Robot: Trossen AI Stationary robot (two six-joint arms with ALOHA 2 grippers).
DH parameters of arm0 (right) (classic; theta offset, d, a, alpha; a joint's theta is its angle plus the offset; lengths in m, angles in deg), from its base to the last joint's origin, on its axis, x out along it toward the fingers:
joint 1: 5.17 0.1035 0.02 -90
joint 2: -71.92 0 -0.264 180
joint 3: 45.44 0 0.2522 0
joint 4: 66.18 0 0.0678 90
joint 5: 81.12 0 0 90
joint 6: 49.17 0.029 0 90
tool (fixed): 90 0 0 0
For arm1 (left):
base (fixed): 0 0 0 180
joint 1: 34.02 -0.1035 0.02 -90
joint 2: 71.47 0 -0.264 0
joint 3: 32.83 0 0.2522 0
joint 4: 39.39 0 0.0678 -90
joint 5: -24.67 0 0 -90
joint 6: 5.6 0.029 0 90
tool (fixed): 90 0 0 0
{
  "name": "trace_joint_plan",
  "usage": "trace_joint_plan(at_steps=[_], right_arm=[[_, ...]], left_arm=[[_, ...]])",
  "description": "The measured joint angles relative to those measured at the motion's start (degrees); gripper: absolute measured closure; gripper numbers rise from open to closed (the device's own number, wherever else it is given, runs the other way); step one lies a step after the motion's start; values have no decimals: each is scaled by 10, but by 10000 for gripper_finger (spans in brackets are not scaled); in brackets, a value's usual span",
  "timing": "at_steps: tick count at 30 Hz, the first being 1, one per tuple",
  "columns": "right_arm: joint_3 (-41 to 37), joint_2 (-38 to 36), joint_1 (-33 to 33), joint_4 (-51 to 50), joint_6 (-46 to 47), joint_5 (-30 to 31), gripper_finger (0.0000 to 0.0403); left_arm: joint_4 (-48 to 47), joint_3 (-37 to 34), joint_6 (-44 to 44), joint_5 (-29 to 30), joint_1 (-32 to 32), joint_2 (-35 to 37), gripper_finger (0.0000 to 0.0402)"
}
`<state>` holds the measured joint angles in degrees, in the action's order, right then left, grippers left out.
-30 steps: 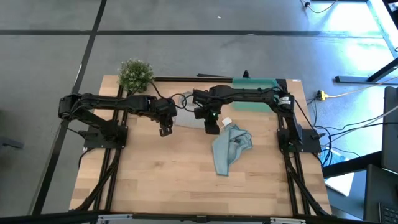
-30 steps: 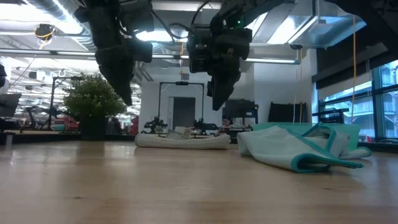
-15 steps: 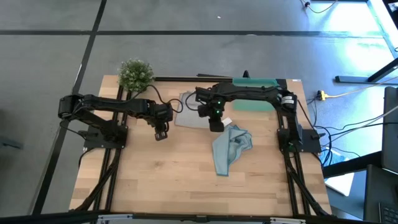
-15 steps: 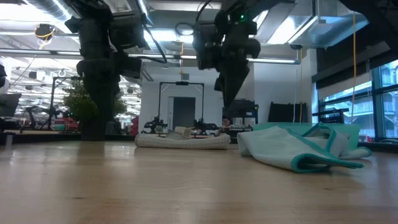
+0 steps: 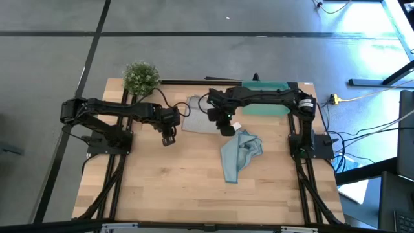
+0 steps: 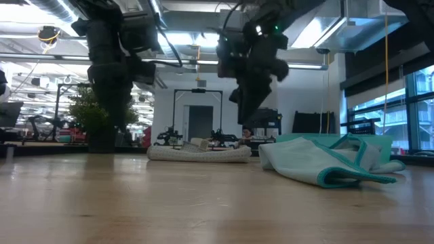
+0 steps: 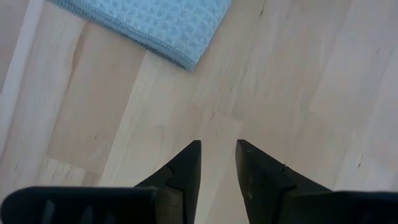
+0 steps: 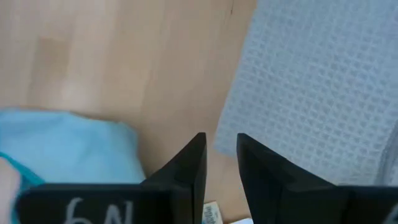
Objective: Roll microfiber towels into tight, uniform cylinder then place into a basket
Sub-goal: Roll the grey microfiber towel
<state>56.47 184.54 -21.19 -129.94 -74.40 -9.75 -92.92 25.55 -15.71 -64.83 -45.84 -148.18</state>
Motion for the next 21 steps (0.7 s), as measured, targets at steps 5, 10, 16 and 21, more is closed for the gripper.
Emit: trace_joint_plan(at_steps=[5,10,16,21], right_arm=[[-56,0,13,79,-8,30,312],[-96,0,16,145,-3,36,312],[-97,0,17,144,8,36,312],[-95,0,18,146,7,39,312]], left_arm=[[12,0,0,0,0,0,305],[24,0,0,0,0,0,305],[33,0,0,0,0,0,305],[35,0,-3,0,0,0,305]])
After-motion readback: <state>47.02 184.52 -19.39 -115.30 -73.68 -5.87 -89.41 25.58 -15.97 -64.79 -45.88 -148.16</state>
